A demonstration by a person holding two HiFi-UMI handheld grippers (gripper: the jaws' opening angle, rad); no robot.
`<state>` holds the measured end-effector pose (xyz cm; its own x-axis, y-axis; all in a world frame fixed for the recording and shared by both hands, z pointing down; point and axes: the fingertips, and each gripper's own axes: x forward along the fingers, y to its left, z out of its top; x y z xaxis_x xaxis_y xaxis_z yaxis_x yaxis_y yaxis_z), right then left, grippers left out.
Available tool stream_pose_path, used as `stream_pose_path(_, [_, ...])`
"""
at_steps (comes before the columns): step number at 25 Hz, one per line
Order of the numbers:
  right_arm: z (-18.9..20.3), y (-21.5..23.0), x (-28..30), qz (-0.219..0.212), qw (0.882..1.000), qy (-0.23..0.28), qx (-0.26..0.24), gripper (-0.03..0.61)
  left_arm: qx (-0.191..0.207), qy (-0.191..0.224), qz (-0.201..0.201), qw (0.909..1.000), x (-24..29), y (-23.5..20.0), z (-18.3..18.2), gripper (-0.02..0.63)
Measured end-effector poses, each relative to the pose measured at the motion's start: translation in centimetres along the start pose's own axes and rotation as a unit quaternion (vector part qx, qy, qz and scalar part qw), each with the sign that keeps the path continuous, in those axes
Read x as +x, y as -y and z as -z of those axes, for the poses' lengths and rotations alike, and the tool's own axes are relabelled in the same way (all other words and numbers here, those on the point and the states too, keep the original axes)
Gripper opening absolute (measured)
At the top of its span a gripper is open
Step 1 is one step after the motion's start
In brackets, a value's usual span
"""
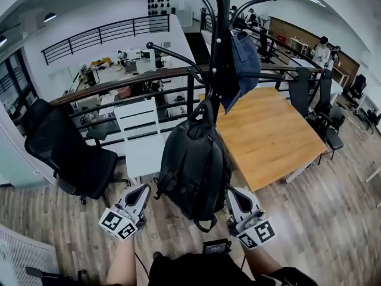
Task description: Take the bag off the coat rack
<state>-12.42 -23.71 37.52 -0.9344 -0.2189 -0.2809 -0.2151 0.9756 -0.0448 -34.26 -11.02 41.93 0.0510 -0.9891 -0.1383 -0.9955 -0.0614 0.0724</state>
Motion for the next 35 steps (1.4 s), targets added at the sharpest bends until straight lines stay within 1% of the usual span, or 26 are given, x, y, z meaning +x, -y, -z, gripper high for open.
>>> stream_pose_path(4, [-0.9,0.3,1.2,0.045,0.999,0.006,-0.02,0.032,-0.008,-0.004,0.059,0.9982,3.2,-3.5,-0.7,0.018])
stream_pose_path(8, [0.1,0.6,2.9,0.105,0.994,-0.007,-0.035,0.034,-0.015,-0.013,0.12,0.9925,6.0,-6.9,-1.0,0.02])
stream_pose_path(9, [0.4,0.5,3.3,0.12,0.992,-0.011,-0.035,0.034,-0.017,-0.019,0.137,0.9902,6.7,-7.6,-0.9,0.026])
stream_pose_path(10, [0.7,0.3,3.7,0.133,0.99,-0.015,-0.035,0.035,-0.018,-0.025,0.153,0.9877,7.3,-8.2,-0.9,0.064])
stream_pose_path(11, [1.0,0.1,4.2,0.143,0.989,-0.02,-0.036,0.04,-0.019,-0.032,0.169,0.9849,7.9,-8.7,-0.9,0.084])
stream_pose_path(14, [1.4,0.2,5.4,0.171,0.984,-0.037,-0.04,0.105,-0.02,-0.05,0.214,0.9754,9.8,-9.5,-0.6,0.105])
stream_pose_path(17, [1.3,1.1,5.8,0.205,0.977,-0.048,-0.048,0.112,-0.025,-0.067,0.248,0.9662,11.5,-9.9,0.1,0.132])
stream_pose_path(21, [1.3,1.7,5.4,0.244,0.967,-0.065,-0.044,0.148,-0.042,-0.086,0.286,0.9534,12.8,-9.7,1.0,0.147])
stream_pose_path(23, [1.7,2.2,5.5,0.248,0.965,-0.074,-0.036,0.157,-0.042,-0.097,0.3,0.9482,13.6,-9.5,1.7,0.149])
stream_pose_path(25, [2.3,3.0,5.5,0.253,0.964,-0.08,-0.026,0.164,-0.032,-0.11,0.307,0.9448,14.6,-9.4,2.7,0.16])
stream_pose_path(28, [3.5,4.4,5.2,0.256,0.962,-0.093,-0.011,0.183,-0.036,-0.125,0.313,0.9407,16.3,-9.0,3.7,0.179])
stream_pose_path(32, [5.0,5.9,5.6,0.256,0.96,-0.114,0.012,0.195,-0.024,-0.137,0.307,0.9416,17.7,-8.7,3.9,0.187])
stream_pose_path(35, [5.6,5.9,5.8,0.26,0.958,-0.119,0.024,0.196,-0.031,-0.135,0.296,0.9453,17.5,-8.6,3.8,0.186])
